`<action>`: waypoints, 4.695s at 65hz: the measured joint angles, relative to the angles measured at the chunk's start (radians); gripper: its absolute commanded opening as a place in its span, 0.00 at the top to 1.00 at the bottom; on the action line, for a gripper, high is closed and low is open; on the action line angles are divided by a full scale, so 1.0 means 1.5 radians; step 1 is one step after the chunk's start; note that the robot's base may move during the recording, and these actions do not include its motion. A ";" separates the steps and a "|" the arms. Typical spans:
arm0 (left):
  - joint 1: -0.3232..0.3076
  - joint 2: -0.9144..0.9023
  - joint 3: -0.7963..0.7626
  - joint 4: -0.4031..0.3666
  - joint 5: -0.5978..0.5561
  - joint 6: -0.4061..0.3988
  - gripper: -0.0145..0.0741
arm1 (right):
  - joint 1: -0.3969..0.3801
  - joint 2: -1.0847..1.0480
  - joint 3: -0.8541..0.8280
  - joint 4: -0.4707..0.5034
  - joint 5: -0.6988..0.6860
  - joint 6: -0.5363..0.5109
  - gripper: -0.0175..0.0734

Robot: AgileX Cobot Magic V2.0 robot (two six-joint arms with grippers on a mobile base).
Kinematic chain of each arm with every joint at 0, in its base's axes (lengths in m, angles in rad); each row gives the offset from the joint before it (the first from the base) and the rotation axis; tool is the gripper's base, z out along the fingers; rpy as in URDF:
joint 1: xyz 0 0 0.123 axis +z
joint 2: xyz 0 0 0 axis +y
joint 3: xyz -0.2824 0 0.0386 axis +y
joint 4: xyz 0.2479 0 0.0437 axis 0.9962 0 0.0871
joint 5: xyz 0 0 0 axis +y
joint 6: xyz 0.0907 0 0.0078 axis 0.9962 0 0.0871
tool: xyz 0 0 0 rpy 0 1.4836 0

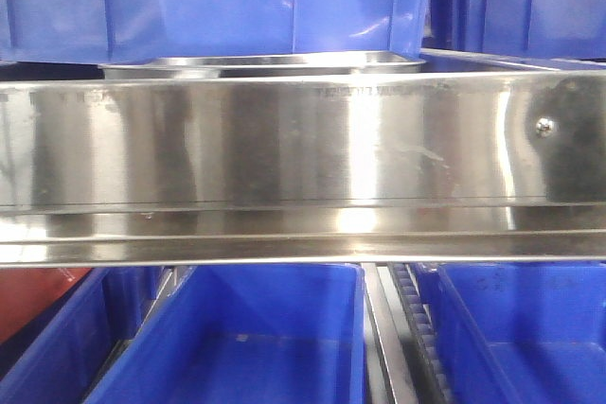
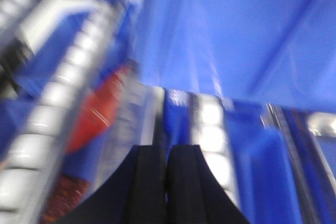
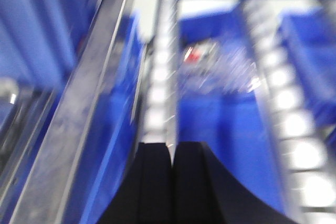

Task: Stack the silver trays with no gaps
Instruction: 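Raise both grippers up to the silver tray rim on the upper shelf, then close both grippers on opposite corners of the silver tray rim, then lift the tray with both grippers and pull it off the shelf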

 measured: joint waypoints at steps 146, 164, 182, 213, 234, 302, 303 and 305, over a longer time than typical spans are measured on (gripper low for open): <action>-0.255 0.306 -0.319 0.147 0.334 -0.331 0.54 | 0.292 0.399 -0.389 -0.149 0.337 0.384 0.69; -0.255 0.318 -0.316 0.122 0.334 -0.331 0.54 | 0.292 0.416 -0.389 -0.149 0.326 0.384 0.69; -0.255 0.325 -0.315 0.119 0.333 -0.331 0.54 | 0.292 0.427 -0.389 -0.149 0.319 0.384 0.69; -0.256 0.331 -0.315 0.125 0.331 -0.331 0.79 | 0.292 0.427 -0.389 -0.149 0.317 0.384 0.69; -0.256 0.331 -0.313 0.128 0.328 -0.331 0.82 | 0.292 0.427 -0.389 -0.149 0.317 0.384 0.69; -0.310 0.125 -0.313 0.207 0.357 -0.405 0.85 | 0.348 0.210 -0.391 -0.212 0.341 0.458 0.89; -0.317 0.119 -0.313 0.220 0.359 -0.412 0.85 | 0.352 0.205 -0.391 -0.217 0.346 0.461 0.89; -0.335 0.104 -0.313 0.242 0.368 -0.430 0.85 | 0.362 0.192 -0.391 -0.232 0.354 0.470 0.89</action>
